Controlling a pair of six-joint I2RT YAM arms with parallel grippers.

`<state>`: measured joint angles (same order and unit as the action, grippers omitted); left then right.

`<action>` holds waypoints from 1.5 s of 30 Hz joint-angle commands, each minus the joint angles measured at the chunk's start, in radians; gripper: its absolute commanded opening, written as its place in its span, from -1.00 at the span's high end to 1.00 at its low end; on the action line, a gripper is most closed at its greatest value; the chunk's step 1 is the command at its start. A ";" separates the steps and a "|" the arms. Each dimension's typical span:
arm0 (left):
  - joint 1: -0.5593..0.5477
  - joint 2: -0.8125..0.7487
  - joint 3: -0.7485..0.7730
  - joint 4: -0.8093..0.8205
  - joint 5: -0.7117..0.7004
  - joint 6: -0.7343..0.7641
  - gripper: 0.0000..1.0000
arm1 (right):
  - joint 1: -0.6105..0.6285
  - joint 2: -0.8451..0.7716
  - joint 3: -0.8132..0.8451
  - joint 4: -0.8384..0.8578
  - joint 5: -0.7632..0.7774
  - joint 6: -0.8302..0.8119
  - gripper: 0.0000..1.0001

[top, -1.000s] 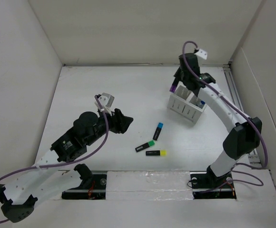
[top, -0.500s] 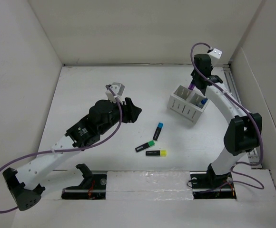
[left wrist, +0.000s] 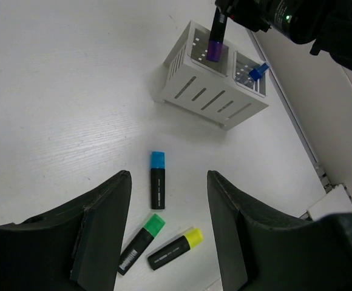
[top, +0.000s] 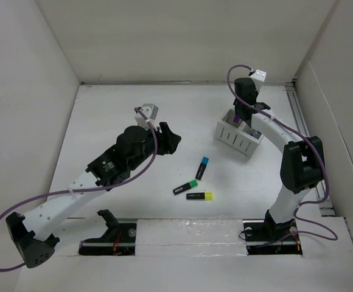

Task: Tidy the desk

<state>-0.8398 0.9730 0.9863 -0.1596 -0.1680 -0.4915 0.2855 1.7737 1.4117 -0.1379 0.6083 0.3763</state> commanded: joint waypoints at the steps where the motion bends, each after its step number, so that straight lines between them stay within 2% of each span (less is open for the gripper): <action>1: 0.005 -0.042 0.005 0.017 -0.025 -0.024 0.02 | 0.035 -0.017 -0.025 0.069 0.054 -0.010 0.79; 3: 0.016 -0.057 -0.009 0.019 -0.028 -0.028 0.02 | 0.049 -0.026 -0.043 0.066 0.071 0.004 0.77; 4: 0.027 -0.066 -0.018 0.020 -0.021 -0.032 0.03 | 0.067 -0.048 -0.074 0.060 0.082 0.019 0.67; 12: 0.027 -0.085 -0.037 0.012 -0.005 -0.002 0.02 | 0.138 -0.134 -0.137 0.040 0.126 0.038 0.35; 13: 0.027 -0.085 -0.035 0.014 -0.004 0.010 0.02 | 0.147 -0.138 -0.131 0.028 0.137 0.038 0.23; 17: 0.027 -0.076 -0.037 0.026 0.008 0.034 0.02 | 0.185 -0.168 -0.089 -0.064 0.136 0.062 -0.05; 19: 0.027 -0.074 -0.037 0.029 0.021 0.045 0.03 | 0.208 -0.203 -0.086 -0.100 0.128 0.073 -0.13; 22: 0.027 -0.079 -0.038 0.032 0.027 0.068 0.03 | 0.254 -0.255 -0.103 -0.141 0.114 0.085 -0.14; 23: 0.027 -0.080 -0.040 0.034 0.024 0.074 0.03 | 0.265 -0.269 -0.106 -0.164 0.107 0.099 -0.06; 24: 0.027 -0.086 -0.038 0.038 0.024 0.091 0.03 | 0.274 -0.281 -0.114 -0.196 0.082 0.128 0.16; 25: 0.027 -0.089 -0.038 0.041 0.021 0.097 0.03 | 0.285 -0.299 -0.137 -0.207 -0.001 0.141 0.58; 27: 0.027 -0.095 -0.043 0.057 0.013 0.119 0.03 | 0.308 -0.310 -0.170 -0.238 -0.079 0.184 0.95; 28: 0.027 -0.097 -0.043 0.061 0.009 0.122 0.03 | 0.342 -0.312 -0.209 -0.246 -0.125 0.194 1.00; 34: 0.027 -0.074 -0.040 0.069 0.076 0.139 0.03 | 0.461 -0.252 -0.281 -0.273 -0.204 0.317 1.00; 35: 0.027 -0.074 -0.044 0.075 0.082 0.140 0.03 | 0.471 -0.208 -0.269 -0.281 -0.220 0.338 0.89; 36: 0.027 -0.073 -0.046 0.080 0.085 0.140 0.03 | 0.471 -0.182 -0.258 -0.310 -0.231 0.349 0.70; 37: 0.027 -0.071 -0.046 0.081 0.088 0.140 0.03 | 0.471 -0.160 -0.246 -0.327 -0.231 0.360 0.28; 40: 0.027 -0.066 -0.041 0.078 0.107 0.142 0.03 | 0.480 -0.106 -0.229 -0.351 -0.225 0.389 -0.25; 42: 0.027 -0.069 -0.046 0.080 0.110 0.137 0.03 | 0.480 -0.091 -0.234 -0.362 -0.216 0.415 -0.35; 45: 0.027 -0.066 -0.051 0.086 0.116 0.131 0.03 | 0.480 -0.080 -0.244 -0.376 -0.196 0.432 -0.35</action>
<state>-0.8162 0.9081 0.9527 -0.1284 -0.0765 -0.3672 0.7666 1.7081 1.1458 -0.4942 0.3935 0.7586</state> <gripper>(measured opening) 0.486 0.676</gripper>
